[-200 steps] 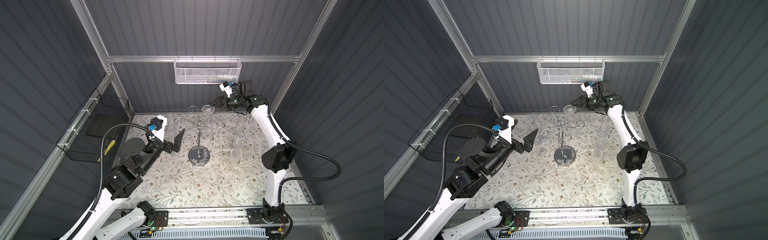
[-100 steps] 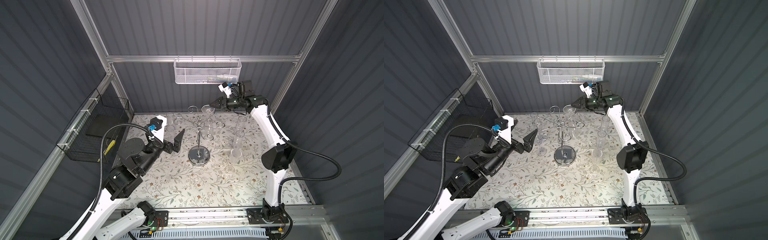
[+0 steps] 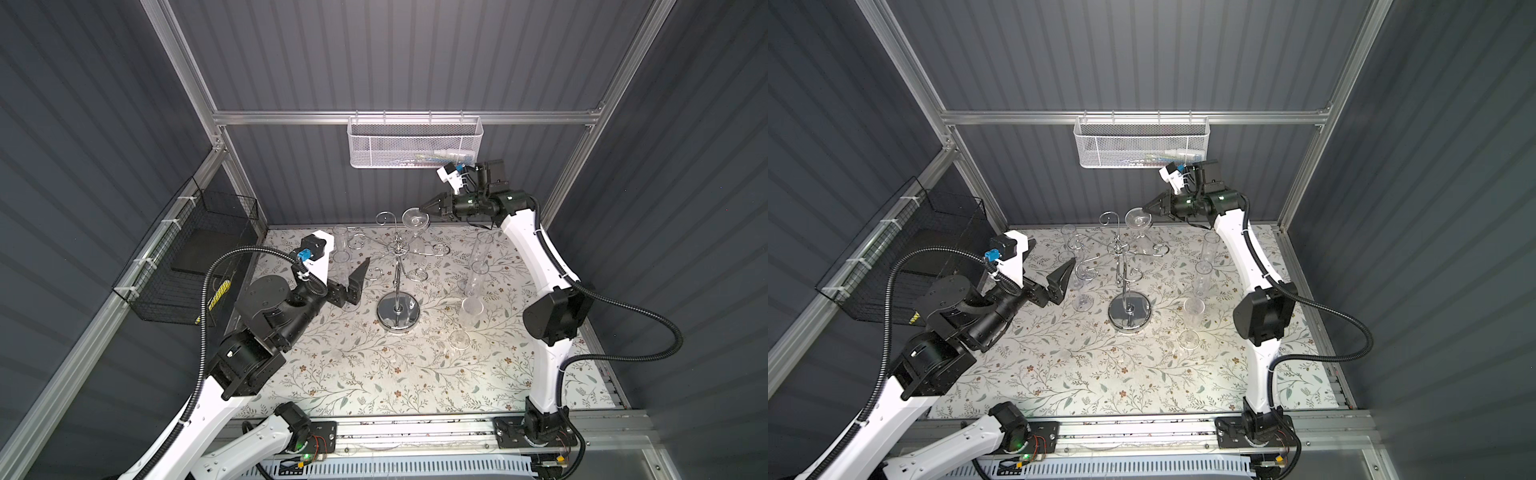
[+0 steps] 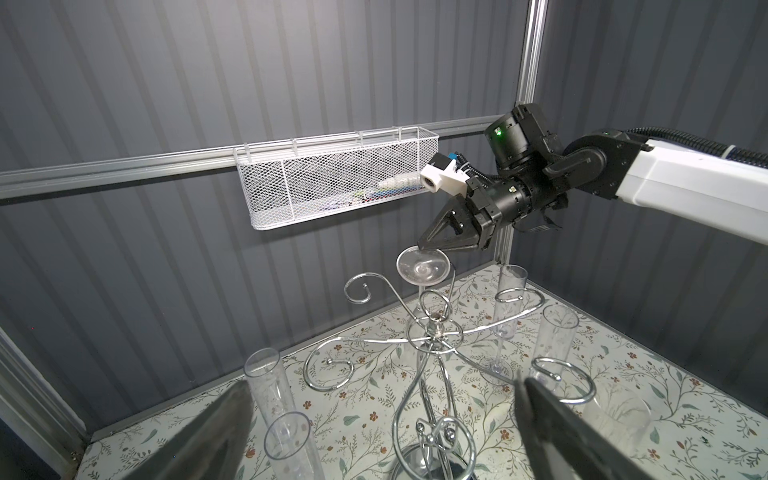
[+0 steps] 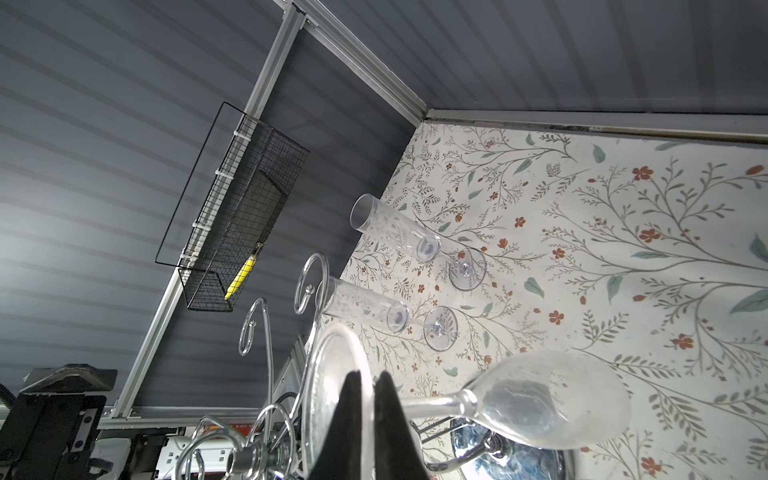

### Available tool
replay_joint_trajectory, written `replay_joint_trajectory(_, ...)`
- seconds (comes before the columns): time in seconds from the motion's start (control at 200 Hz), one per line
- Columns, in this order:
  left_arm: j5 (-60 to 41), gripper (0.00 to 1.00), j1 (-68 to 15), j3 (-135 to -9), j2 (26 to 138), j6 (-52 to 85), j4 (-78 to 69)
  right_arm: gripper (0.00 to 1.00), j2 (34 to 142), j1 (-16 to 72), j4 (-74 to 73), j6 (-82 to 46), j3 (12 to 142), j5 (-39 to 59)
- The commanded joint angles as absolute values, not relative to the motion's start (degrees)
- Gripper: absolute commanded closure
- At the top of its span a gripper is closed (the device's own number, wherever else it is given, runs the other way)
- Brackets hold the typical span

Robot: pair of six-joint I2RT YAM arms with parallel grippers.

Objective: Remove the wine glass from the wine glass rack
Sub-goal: 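Close the right gripper on another wine glass hanging on the rack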

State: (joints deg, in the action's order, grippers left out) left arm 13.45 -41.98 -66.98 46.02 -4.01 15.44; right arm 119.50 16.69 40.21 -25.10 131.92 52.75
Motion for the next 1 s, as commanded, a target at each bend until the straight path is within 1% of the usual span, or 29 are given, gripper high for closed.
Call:
replay_joint_trajectory(0.0, 12.81, 0.00, -42.16, -67.23, 45.79, -3.36, 15.33, 1.00, 117.37, 16.68, 37.90, -26.33, 131.84, 54.84)
replay_joint_trajectory(0.125, 12.81, 0.00, -42.17, -67.59, 45.79, -3.59, 15.54, 1.00, 116.46, 16.65, 35.82, -28.77, 130.83, 55.62)
replay_joint_trajectory(0.39, 12.77, 0.00, -42.18, -67.85, 45.17, -3.65, 15.82, 1.00, 110.47, 15.96, 27.60, -35.07, 123.59, 54.81)
replay_joint_trajectory(0.57, 12.61, 0.00, -42.15, -67.85, 45.09, -3.33, 15.59, 1.00, 108.77, 15.07, 27.03, -37.36, 122.77, 54.41)
replay_joint_trajectory(0.86, 12.26, 0.00, -42.18, -67.87, 45.18, -3.13, 15.52, 1.00, 106.19, 13.72, 28.30, -37.43, 119.24, 50.33)
replay_joint_trajectory(0.995, 12.22, 0.00, -42.14, -67.94, 45.09, -2.99, 15.61, 1.00, 105.38, 13.54, 28.39, -37.53, 118.10, 50.85)
